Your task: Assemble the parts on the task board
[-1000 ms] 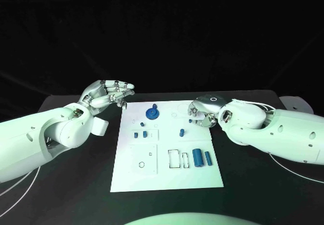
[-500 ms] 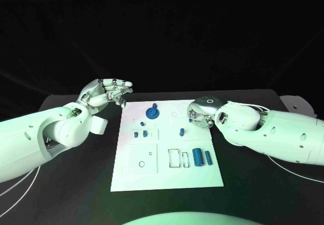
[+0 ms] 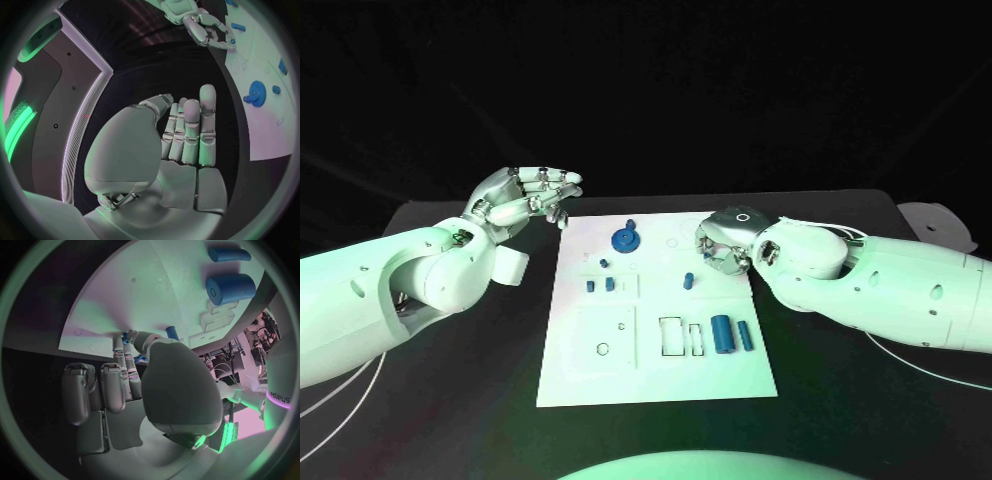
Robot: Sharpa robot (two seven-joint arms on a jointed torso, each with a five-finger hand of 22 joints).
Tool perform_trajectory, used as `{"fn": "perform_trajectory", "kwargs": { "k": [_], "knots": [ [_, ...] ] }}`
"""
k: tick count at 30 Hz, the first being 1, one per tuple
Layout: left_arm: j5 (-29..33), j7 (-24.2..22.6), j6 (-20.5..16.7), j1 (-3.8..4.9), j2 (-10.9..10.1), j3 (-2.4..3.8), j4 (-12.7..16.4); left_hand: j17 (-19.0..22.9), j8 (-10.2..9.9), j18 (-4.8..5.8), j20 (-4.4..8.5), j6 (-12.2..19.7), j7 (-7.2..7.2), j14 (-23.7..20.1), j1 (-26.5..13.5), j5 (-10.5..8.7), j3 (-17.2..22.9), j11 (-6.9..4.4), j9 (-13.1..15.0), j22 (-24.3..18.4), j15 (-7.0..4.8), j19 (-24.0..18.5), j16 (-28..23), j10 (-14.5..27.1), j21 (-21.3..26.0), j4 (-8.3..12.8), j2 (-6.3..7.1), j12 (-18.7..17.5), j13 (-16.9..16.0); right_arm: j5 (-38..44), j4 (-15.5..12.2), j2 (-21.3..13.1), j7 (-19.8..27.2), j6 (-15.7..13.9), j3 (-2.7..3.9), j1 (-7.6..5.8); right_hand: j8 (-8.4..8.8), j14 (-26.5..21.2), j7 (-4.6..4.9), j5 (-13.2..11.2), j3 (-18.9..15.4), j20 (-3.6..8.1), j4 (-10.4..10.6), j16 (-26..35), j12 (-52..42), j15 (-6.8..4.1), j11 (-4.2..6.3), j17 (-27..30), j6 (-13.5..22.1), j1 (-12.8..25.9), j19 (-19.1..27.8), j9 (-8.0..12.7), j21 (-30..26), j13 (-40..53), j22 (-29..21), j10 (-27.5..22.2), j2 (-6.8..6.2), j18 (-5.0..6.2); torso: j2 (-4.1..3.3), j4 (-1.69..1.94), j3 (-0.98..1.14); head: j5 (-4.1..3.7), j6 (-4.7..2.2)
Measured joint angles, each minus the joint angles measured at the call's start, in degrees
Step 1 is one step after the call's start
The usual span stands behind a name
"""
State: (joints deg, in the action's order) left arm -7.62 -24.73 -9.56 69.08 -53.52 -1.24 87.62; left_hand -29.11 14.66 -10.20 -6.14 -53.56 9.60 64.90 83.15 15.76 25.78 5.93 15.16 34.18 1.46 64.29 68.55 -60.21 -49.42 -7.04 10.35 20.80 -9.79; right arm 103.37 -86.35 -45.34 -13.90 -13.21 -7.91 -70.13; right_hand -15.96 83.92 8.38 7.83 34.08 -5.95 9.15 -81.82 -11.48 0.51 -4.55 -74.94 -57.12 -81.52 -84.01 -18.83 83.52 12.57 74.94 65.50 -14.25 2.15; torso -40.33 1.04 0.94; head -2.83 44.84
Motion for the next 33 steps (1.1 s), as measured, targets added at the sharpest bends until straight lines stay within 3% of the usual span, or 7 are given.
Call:
{"fn": "perform_trajectory", "kwargs": {
  "k": [13,16,25,33],
  "knots": [
    [0.24,0.25,-0.01,0.01,-0.2,0.0,0.07,0.11,-0.04,0.0,0.0,0.21,0.21,0.0,0.0,0.0,0.24,0.0,0.0,-0.05,0.0,0.0,0.0,0.0,0.0,0.24,0.0,0.23,-0.05,1.03,0.5,0.62,-0.48,-0.35,0.24,0.42,-0.89,0.0,-0.69,0.15,1.18,0.42,-1.84,-0.25,0.68,-0.85,0.76,0.01,-1.97,0.23,0.0,-0.74,2.09,-0.29,-0.01,2.49,0.71,-0.11,-0.01,0.0,0.0,0.14,0.41],
    [0.28,0.34,-0.01,0.01,-0.2,0.0,0.07,0.14,-0.04,0.01,0.0,0.21,0.21,0.0,0.0,0.0,0.24,0.0,-0.01,-0.05,0.0,0.0,0.0,0.0,0.0,0.24,0.0,0.23,-0.07,1.7,0.49,0.75,-0.72,-0.37,0.2,0.51,-1.33,0.2,-0.99,0.05,1.58,0.42,-2.71,-0.49,0.68,-1.05,0.54,0.01,-2.44,0.15,0.0,-1.04,3.17,-0.18,-0.01,2.72,1.54,-0.91,0.03,0.0,-0.01,0.02,0.48],
    [0.36,0.75,-0.02,0.01,-0.19,0.0,0.03,0.19,-0.04,0.01,0.0,0.28,0.28,0.0,0.0,0.0,0.4,0.01,-0.01,-0.05,0.0,0.0,0.0,0.43,0.0,0.4,0.0,0.47,-0.1,4.02,-0.25,0.56,-1.54,-1.0,0.01,0.86,-1.33,0.0,-0.79,-0.78,2.76,0.83,-4.37,-0.49,1.13,-1.25,0.25,0.02,-2.64,-0.11,0.0,-1.52,3.8,-0.13,-0.02,3.01,3.08,-0.91,0.08,-0.04,0.0,-0.19,0.61],
    [0.38,1.08,-0.05,0.01,-0.18,0.0,-0.01,0.29,-0.05,0.0,-0.12,0.42,0.41,-0.33,-0.02,0.0,0.44,0.02,0.0,-0.05,-0.11,-0.11,-0.22,0.43,0.22,0.45,0.02,0.47,-0.16,4.95,-0.96,-0.01,-1.95,-2.53,-0.2,1.19,-1.55,0.0,-0.79,-0.39,3.14,0.82,-4.77,-0.49,1.87,-1.25,0.05,0.02,-2.64,-0.39,0.0,-1.56,3.8,-0.21,-0.02,3.21,3.41,-0.9,0.08,-0.04,0.0,-0.26,0.51]
  ]
}}
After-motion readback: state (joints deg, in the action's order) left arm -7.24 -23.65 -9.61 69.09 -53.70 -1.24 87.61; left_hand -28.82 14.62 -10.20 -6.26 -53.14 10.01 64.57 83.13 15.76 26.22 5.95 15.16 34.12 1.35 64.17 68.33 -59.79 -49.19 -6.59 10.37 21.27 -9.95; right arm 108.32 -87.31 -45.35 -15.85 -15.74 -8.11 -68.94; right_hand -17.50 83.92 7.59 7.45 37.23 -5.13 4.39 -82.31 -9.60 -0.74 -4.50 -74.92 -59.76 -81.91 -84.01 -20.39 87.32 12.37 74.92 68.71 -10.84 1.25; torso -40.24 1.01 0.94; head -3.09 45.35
